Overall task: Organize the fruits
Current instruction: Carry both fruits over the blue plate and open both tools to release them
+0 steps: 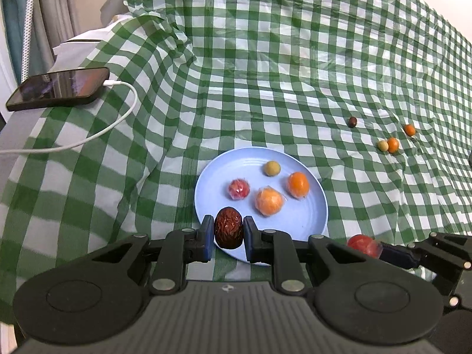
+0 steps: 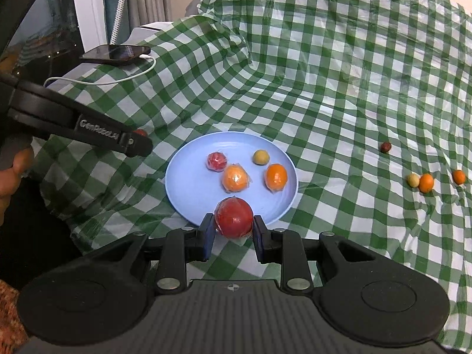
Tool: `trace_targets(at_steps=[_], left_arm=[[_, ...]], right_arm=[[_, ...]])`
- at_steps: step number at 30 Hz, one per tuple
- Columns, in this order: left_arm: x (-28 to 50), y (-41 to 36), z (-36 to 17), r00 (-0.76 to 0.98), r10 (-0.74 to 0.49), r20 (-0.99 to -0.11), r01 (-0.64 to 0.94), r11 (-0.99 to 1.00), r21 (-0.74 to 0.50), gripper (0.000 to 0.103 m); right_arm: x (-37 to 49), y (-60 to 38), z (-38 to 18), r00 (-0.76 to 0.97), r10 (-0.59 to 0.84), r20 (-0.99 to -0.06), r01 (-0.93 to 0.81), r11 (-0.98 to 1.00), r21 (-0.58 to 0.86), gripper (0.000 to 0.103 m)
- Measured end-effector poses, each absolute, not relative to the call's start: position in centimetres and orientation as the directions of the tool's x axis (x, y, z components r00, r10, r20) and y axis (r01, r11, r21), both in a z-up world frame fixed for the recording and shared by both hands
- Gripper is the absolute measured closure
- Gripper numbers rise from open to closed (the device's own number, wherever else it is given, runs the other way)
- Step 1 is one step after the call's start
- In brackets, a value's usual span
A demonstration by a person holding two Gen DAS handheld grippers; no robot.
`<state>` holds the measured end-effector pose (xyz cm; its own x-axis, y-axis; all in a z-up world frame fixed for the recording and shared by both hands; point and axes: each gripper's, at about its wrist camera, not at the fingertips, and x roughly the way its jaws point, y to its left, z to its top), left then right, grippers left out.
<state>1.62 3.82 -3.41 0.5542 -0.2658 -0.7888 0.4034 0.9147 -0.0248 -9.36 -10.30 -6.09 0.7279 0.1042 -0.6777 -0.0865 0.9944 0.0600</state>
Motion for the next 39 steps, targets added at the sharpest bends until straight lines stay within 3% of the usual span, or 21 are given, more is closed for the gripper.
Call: trace_targets(at_steps=[27, 29, 30, 31, 32, 33, 34, 39], left_arm=[[10.8, -0.7, -11.6, 0.467, -0.195, -0.862, 0.435, 0.900, 0.032, 0.080], [11.1, -0.8, -11.8, 0.461, -0.198, -0.865, 0.441, 0.897, 0.030, 0.061], [11.3, -0.8, -11.8, 0.463, -0.199, -0.864, 0.436, 0.900, 0.026, 0.034], [11.2, -0.8, -11.6, 0.473, -0.201, -0.858, 0.427, 0.904, 0.023, 0.011], [11.1, -0.6, -11.3, 0.490, -0.201, -0.848, 0.416, 0.909, 0.026, 0.005], [11.0, -0.6, -10.8, 0.512, -0.198, -0.836, 0.407, 0.913, 0.033, 0.001], [10.7, -0.5, -10.4, 0.523, -0.197, -0.829, 0.406, 0.913, 0.039, 0.000], [9.0, 0.5, -9.1, 0.509, -0.190, -0.839, 0.419, 0.906, 0.049, 0.000]], right_arm=[[0.6, -11.0, -12.5, 0.608, 0.103, -0.787, -0.096, 0.994, 0.056, 0.074], [1.1, -11.1, -12.8, 0.604, 0.112, -0.789, -0.102, 0.993, 0.062, 0.073], [1.3, -11.1, -12.9, 0.605, 0.116, -0.788, -0.106, 0.992, 0.065, 0.065], [1.5, -11.1, -12.9, 0.605, 0.120, -0.787, -0.111, 0.992, 0.066, 0.049], [1.6, -11.1, -12.8, 0.607, 0.125, -0.785, -0.118, 0.991, 0.066, 0.041], [1.5, -11.1, -12.5, 0.615, 0.121, -0.779, -0.122, 0.991, 0.057, 0.026], [1.4, -11.0, -12.2, 0.626, 0.109, -0.772, -0.121, 0.992, 0.042, 0.017], [-0.9, -10.7, -10.6, 0.647, 0.073, -0.759, -0.123, 0.992, -0.009, 0.006]])
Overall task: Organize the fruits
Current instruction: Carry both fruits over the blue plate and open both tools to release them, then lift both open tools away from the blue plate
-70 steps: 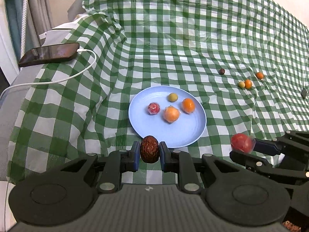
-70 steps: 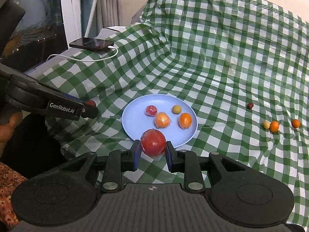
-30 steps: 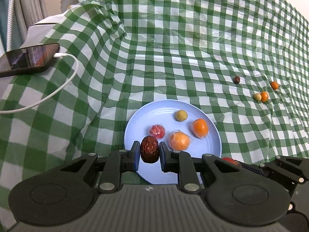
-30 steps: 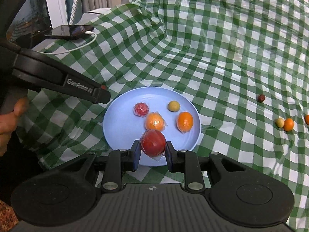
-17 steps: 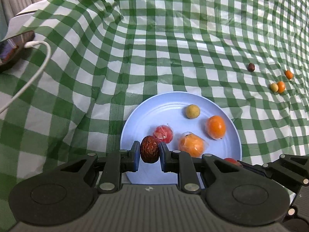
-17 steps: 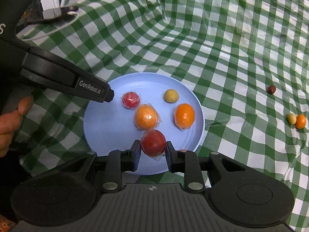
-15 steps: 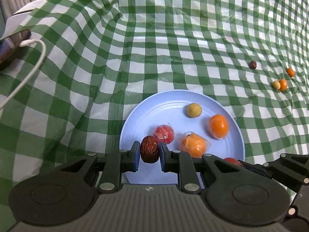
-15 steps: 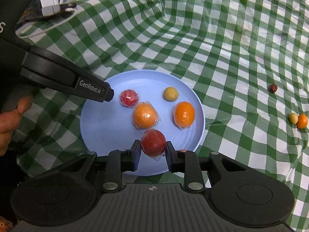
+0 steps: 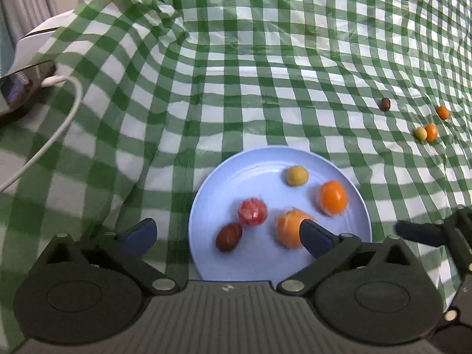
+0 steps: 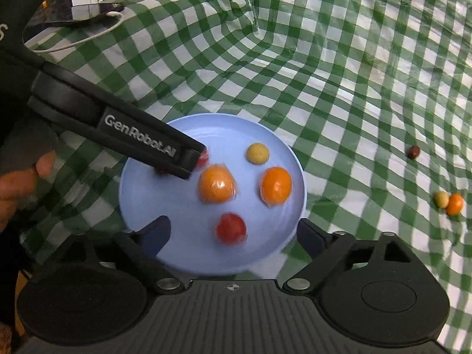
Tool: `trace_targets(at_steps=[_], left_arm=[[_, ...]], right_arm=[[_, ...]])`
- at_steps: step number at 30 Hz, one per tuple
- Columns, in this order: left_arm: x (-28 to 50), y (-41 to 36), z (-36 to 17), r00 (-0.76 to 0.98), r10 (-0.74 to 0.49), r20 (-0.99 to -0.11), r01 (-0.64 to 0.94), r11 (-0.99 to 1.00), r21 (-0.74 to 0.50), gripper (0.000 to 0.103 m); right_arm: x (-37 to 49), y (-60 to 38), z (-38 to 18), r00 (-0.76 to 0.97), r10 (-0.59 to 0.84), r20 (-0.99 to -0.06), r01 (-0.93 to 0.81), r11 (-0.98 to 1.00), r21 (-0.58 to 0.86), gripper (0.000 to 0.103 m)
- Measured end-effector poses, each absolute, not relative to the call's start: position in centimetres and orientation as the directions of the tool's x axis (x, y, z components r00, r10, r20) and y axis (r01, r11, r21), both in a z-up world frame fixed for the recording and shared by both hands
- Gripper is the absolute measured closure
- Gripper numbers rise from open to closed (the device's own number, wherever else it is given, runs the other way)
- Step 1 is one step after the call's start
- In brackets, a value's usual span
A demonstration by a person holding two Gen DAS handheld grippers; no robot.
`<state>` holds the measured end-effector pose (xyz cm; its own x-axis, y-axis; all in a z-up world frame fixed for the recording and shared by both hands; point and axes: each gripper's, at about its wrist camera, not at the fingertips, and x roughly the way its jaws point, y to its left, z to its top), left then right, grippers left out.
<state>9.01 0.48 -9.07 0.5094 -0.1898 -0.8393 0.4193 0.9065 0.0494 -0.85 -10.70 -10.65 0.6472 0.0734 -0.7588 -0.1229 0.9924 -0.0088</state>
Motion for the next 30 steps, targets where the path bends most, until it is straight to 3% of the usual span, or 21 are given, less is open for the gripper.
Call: trace_targets(at_steps=[12, 18, 30], left_arm=[[1.4, 4.5, -7.6, 0.500, -0.125, -0.857, 0.419, 0.901, 0.113, 0.000], [-0.6, 6.4, -5.2, 0.535, -0.157, -0.830, 0.367, 0.928, 0.062, 0.000], [-4.1, 6.1, -3.0, 0.595, -0.181, -0.783, 0.393, 0.915, 0.087, 0.000]], right_arm=[[-9.3, -9.5, -7.4, 0.662, 0.072, -0.746, -0.086, 0.996, 0.020, 0.001], [-11.7, -8.8, -5.9, 0.709, 0.037, -0.705, -0.075, 0.997, -0.023, 0.001], [-14.8, -8.2, -4.1, 0.771, 0.019, -0.636, -0.069, 0.996, -0.055, 0.001]])
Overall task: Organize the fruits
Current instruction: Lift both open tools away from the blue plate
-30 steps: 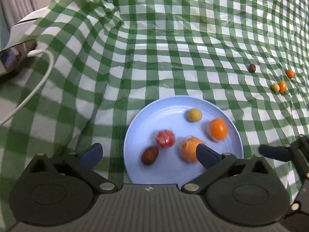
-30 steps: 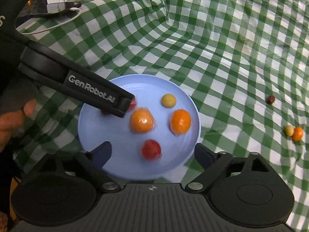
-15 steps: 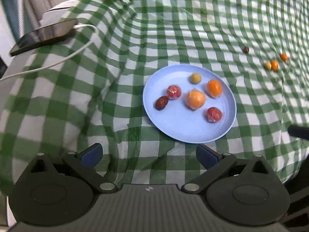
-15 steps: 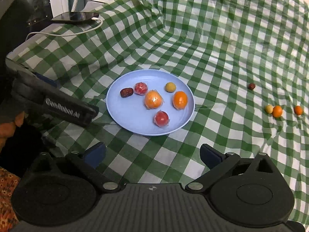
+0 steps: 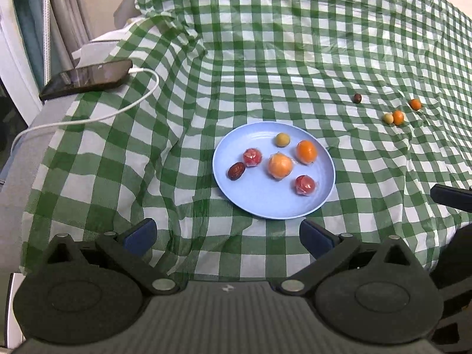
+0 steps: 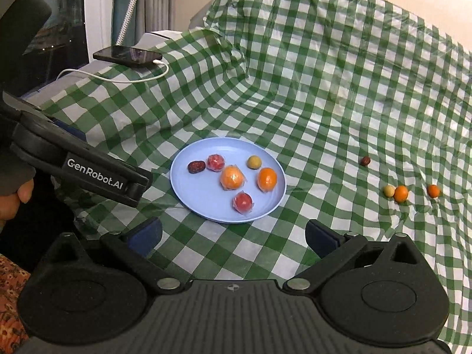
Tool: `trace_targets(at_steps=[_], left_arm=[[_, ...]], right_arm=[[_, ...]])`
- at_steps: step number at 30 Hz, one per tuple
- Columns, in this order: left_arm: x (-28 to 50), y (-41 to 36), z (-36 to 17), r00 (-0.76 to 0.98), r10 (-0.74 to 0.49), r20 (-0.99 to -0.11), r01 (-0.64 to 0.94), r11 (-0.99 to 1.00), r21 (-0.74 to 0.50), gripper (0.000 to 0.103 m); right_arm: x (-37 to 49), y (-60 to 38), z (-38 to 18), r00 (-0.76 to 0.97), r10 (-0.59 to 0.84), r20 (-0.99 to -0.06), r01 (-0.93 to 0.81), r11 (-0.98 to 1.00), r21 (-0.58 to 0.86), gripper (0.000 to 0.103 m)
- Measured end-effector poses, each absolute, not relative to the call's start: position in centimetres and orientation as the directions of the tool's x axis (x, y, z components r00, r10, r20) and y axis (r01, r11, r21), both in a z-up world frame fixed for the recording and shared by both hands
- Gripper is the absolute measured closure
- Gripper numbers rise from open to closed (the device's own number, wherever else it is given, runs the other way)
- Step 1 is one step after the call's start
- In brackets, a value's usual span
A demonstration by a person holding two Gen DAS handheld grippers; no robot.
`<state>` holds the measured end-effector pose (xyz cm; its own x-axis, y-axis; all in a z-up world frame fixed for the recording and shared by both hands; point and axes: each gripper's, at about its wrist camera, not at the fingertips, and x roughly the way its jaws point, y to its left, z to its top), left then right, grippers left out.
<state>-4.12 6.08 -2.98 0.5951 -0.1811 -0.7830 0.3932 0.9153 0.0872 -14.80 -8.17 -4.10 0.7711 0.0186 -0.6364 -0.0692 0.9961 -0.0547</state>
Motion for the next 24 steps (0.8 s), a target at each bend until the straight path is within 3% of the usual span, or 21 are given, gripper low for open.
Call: trace_targets(at_steps=[24], left_arm=[[-3.65, 6.17, -3.45, 0.582, -0.175, -0.794, 0.376, 0.924, 0.073, 0.000]], right_arm=[[-14.37, -8.36, -4.63, 0.754, 0.007, -0.657, -0.043, 0.998, -0.038, 0.001]])
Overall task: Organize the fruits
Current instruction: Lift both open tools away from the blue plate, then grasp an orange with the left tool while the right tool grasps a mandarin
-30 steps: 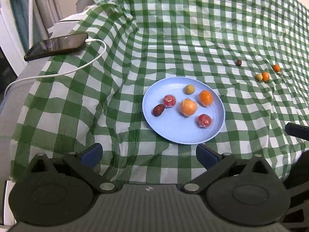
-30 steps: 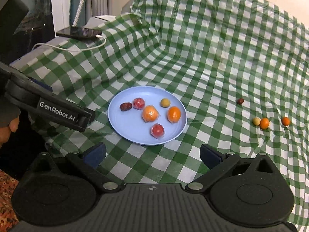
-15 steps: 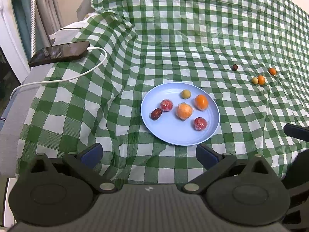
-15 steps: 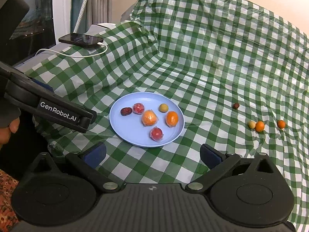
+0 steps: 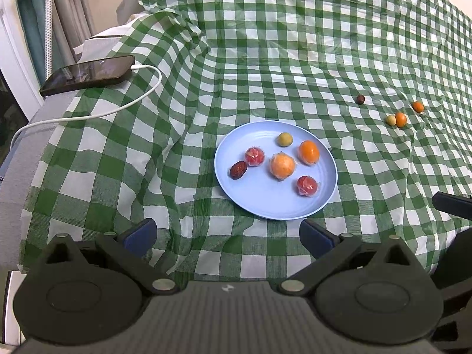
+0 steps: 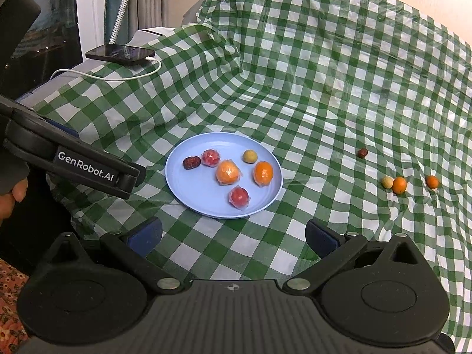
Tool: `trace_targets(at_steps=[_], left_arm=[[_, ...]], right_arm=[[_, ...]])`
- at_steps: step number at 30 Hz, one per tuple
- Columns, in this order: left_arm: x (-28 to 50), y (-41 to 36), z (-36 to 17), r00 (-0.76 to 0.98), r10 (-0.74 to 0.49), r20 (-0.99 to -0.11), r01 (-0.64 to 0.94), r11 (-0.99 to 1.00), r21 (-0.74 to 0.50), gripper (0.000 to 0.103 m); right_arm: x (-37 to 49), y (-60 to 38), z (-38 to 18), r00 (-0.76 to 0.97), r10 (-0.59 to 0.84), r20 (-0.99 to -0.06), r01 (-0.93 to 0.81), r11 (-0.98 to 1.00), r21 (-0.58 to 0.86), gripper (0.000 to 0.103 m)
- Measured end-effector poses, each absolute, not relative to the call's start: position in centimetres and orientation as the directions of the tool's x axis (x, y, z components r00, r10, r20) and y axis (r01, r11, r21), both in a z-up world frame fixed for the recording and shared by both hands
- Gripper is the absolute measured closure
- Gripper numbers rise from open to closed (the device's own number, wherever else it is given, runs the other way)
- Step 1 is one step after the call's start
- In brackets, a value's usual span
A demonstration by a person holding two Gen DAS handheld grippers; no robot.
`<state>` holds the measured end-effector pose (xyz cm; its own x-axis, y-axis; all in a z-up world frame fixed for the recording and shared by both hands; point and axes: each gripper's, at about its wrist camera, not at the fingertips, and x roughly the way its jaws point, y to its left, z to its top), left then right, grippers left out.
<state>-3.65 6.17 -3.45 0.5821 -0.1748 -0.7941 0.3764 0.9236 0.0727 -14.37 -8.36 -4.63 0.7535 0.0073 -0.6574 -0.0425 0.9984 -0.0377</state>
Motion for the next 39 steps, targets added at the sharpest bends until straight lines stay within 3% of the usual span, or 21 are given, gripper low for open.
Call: trace_targets(at_steps=[22, 30, 39], left_arm=[[-2.4, 4.2, -3.7, 0.563, -0.165, -0.810, 0.401, 0.911, 0.093, 0.000], [0.1, -0.8, -2.5, 0.562, -0.207, -0.801, 0.444, 0.892, 0.081, 0.000], [3.2, -12.8, -3.0, 0.546, -0.327, -0.771, 0.607, 0.789, 0.095, 0.000]], right_arm=[[-13.1, -10.5, -5.5, 0.750, -0.007, -0.662, 0.012, 1.000, 0.003, 0.001], [-13.0, -17.0, -5.8, 0.757, -0.156, -0.635, 0.204, 0.979, 0.003, 0.001], [-11.8, -30.7, -7.2, 0.706, -0.375, -0.601, 0.450, 0.893, -0.029, 0.001]])
